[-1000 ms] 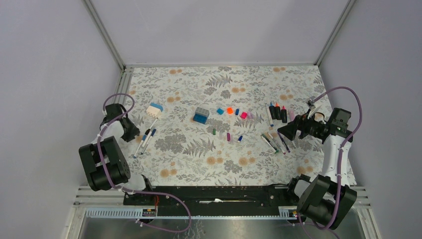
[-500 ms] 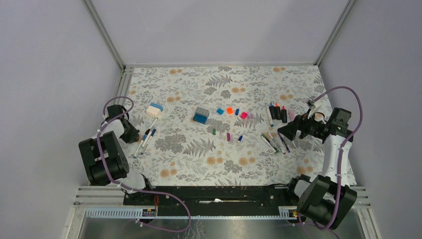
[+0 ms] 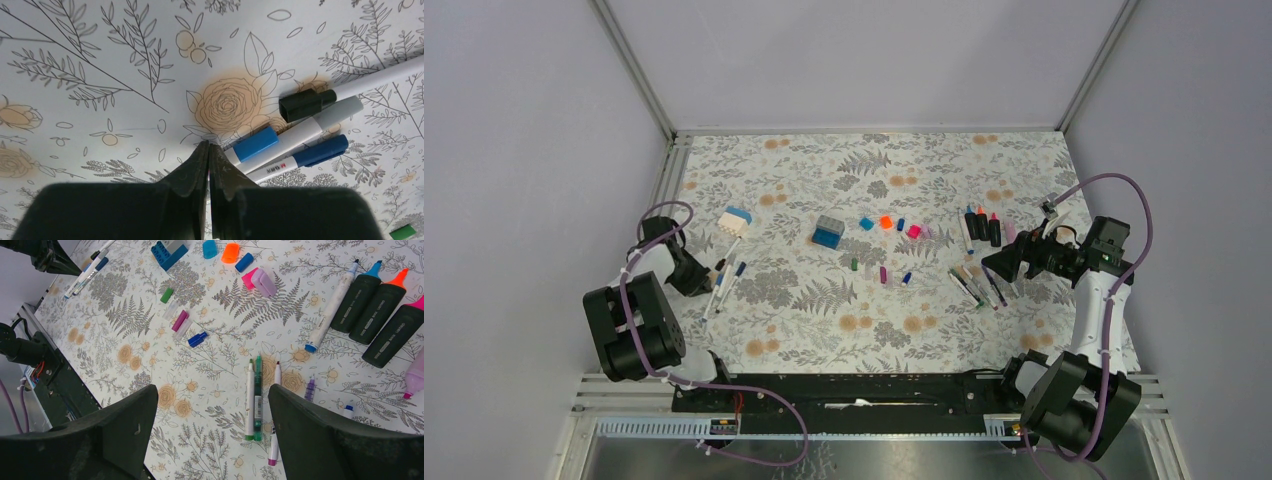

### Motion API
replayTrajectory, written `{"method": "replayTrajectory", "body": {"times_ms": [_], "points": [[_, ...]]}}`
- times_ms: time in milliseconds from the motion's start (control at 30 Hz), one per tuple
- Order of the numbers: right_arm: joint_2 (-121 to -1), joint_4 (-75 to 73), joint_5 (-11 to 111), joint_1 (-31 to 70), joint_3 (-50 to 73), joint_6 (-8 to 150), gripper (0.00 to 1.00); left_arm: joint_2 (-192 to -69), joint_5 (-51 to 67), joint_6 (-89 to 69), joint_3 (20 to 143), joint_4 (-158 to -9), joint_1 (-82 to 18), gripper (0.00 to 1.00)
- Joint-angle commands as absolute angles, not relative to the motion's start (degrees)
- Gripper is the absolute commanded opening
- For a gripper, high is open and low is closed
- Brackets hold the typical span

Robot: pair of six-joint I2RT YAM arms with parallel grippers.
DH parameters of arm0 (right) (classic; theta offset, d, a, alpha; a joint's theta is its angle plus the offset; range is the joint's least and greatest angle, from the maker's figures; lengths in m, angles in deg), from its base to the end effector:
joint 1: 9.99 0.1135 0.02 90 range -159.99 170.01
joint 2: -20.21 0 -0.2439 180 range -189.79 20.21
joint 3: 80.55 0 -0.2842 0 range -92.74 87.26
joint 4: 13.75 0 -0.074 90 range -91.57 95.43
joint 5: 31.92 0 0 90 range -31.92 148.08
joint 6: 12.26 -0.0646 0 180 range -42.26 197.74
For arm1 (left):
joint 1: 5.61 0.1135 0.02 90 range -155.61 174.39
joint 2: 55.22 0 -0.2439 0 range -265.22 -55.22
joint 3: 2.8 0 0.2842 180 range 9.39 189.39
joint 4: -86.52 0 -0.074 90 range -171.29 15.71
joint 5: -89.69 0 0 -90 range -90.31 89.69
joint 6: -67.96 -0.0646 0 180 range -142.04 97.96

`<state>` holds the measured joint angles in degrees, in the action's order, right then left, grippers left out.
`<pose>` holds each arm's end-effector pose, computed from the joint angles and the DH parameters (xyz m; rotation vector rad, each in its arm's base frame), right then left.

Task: Open the pen caps
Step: Adjust the pen at the center of the board.

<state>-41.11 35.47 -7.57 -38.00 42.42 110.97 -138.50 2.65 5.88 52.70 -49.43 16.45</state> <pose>0.2450 -0.0637 0.2253 -0.5004 1.9189 0.7511 0.2664 0.1044 0.0917 -1.1833 2.5663 -0.0960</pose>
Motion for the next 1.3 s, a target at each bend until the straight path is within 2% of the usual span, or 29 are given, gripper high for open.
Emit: {"method": "replayTrajectory", "body": {"times_ms": [0, 933, 1267], "points": [[-40.21, 36.56, -9.33, -37.59, 39.97, 112.2, 0.88, -136.37, 5.64, 6.91, 51.95, -47.93, 15.95, 0.06], [-39.85, 36.5, -8.9, -37.58, 39.87, 112.37, 0.89, -135.9, 11.09, 9.3, 52.44, -48.15, 8.35, 0.09], [-39.87, 36.54, -9.02, -37.61, 40.06, 112.5, 0.89, -128.82, 6.29, 10.05, 54.42, -47.54, 8.31, 0.11]]}}
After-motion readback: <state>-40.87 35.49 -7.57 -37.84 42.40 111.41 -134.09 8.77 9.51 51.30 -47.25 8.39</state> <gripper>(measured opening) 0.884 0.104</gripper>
